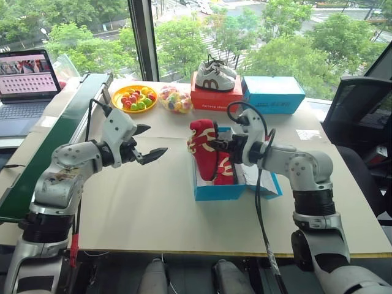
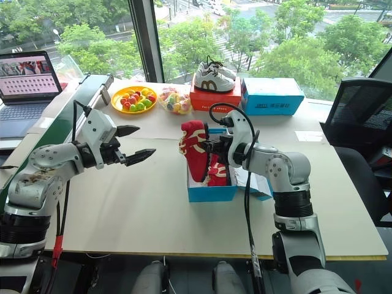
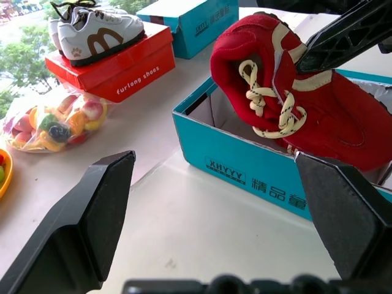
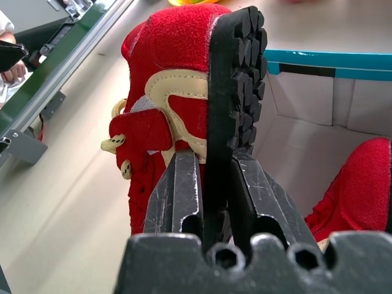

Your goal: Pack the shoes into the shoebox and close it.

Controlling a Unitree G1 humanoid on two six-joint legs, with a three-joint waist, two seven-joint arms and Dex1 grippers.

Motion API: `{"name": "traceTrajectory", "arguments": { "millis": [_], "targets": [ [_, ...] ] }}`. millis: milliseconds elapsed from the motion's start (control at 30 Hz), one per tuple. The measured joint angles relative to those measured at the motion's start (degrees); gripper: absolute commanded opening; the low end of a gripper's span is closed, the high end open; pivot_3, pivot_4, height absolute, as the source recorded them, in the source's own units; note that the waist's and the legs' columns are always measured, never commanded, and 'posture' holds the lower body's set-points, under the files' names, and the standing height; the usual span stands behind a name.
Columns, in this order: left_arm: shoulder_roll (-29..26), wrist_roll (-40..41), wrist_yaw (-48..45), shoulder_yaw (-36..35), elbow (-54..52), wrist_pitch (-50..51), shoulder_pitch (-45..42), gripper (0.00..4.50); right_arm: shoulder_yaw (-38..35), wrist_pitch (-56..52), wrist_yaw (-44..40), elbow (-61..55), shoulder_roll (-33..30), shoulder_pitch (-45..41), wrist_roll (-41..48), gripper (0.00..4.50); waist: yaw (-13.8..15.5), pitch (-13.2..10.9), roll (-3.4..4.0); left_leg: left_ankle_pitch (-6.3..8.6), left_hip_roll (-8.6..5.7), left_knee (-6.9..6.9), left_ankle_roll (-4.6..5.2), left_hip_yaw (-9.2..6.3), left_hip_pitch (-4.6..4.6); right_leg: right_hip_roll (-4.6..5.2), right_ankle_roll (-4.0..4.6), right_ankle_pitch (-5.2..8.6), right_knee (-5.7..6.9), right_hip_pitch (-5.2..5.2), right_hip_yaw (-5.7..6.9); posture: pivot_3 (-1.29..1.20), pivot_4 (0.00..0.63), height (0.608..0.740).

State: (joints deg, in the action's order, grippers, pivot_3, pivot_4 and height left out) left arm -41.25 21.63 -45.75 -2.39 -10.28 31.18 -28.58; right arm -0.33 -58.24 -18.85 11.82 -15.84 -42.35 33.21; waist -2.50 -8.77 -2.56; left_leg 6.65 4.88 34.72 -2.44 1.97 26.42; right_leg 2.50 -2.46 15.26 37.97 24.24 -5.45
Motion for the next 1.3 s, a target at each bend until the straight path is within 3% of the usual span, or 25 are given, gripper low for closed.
{"name": "traceTrajectory", "arguments": {
  "millis": [167,233,400,567,767,867,967,1100,1167,1300],
  "targets": [
    [0.0,0.1,0.1,-0.2,-0.4,0.3,0.0,4.48,2.3,6.8,-2.3,9.7,0.8,-3.1,-5.9,0.23,-0.4,0.0,-0.05,0.0,0.01,0.03,0.0,0.0,-0.19,-0.02,-0.01,0.0,0.01,-0.15,-0.01,0.0,0.15,0.74],
    [0.0,0.2,0.1,-0.2,-0.7,0.4,0.1,4.5,4.2,10.1,-3.5,13.1,1.0,-4.6,-8.5,1.21,-0.5,0.1,-0.06,-0.01,0.01,0.04,0.01,-0.02,-0.32,-0.03,-0.23,0.14,0.01,-0.24,-0.02,0.0,0.15,0.74],
    [0.0,0.3,0.1,-0.7,-1.3,0.4,0.5,4.5,7.9,16.8,-5.3,17.0,0.9,-5.8,-15.1,2.79,-0.5,0.1,-0.09,-0.05,0.0,0.1,0.07,-0.03,-0.4,-0.02,-0.36,0.07,0.03,-0.3,-0.04,0.0,0.15,0.74],
    [0.0,1.0,-0.9,-0.7,-1.6,1.4,0.5,4.5,6.3,18.2,-4.7,16.8,3.1,-5.8,-16.2,4.47,-0.4,0.1,-0.09,-0.07,0.0,0.09,0.09,-0.03,-0.36,-0.02,-0.38,0.0,0.07,-0.21,-0.05,0.0,0.15,0.74],
    [-0.2,1.5,-4.3,0.9,-1.7,1.9,0.4,4.5,0.0,12.4,-4.3,7.0,1.1,-5.8,-12.1,4.47,0.5,0.0,0.04,-0.09,-0.03,0.07,0.11,-0.02,0.04,0.0,-0.07,-0.07,0.03,0.03,-0.04,0.0,0.15,0.74],
    [-0.7,2.3,-7.6,2.2,-1.5,1.9,0.0,4.5,-4.9,3.9,-7.3,-5.7,-4.4,-6.0,-5.6,4.47,1.0,0.0,0.04,0.1,-0.02,-0.01,0.16,-0.02,0.07,0.01,-0.03,0.09,-0.04,0.03,-0.01,0.0,0.15,0.74],
    [-1.1,2.4,-10.5,3.7,0.4,1.2,-2.3,4.5,-5.1,-3.7,-13.3,-18.7,-14.3,-2.0,0.3,4.47,1.8,0.0,0.05,0.17,-0.04,-0.1,0.24,-0.04,0.07,0.0,0.04,0.25,-0.06,0.03,0.03,0.0,0.15,0.74],
    [-1.4,1.8,-14.0,5.0,4.3,-0.7,-4.6,4.5,-4.6,-8.2,-20.0,-30.3,-27.7,8.1,3.6,3.47,2.1,-0.1,0.06,0.19,-0.06,0.0,0.23,-0.05,0.06,0.04,0.01,0.29,-0.09,-0.04,0.02,0.0,0.15,0.74],
    [-1.4,1.6,-16.2,5.8,6.7,-1.3,-5.9,4.5,-5.3,-10.4,-22.6,-35.2,-32.9,15.8,5.4,2.74,2.1,-0.1,0.05,0.19,-0.06,0.1,0.23,-0.05,0.04,0.04,-0.08,0.34,-0.12,-0.1,0.01,0.0,0.15,0.74],
    [-0.2,1.0,-19.9,8.4,9.9,-2.6,-9.4,4.5,-7.5,-11.6,-23.3,-41.6,-31.4,26.5,9.5,1.37,1.3,-0.1,0.04,0.17,-0.06,0.2,0.25,-0.09,-0.13,0.0,-0.39,0.47,-0.02,-0.2,-0.07,0.0,0.15,0.74]
  ]
}}
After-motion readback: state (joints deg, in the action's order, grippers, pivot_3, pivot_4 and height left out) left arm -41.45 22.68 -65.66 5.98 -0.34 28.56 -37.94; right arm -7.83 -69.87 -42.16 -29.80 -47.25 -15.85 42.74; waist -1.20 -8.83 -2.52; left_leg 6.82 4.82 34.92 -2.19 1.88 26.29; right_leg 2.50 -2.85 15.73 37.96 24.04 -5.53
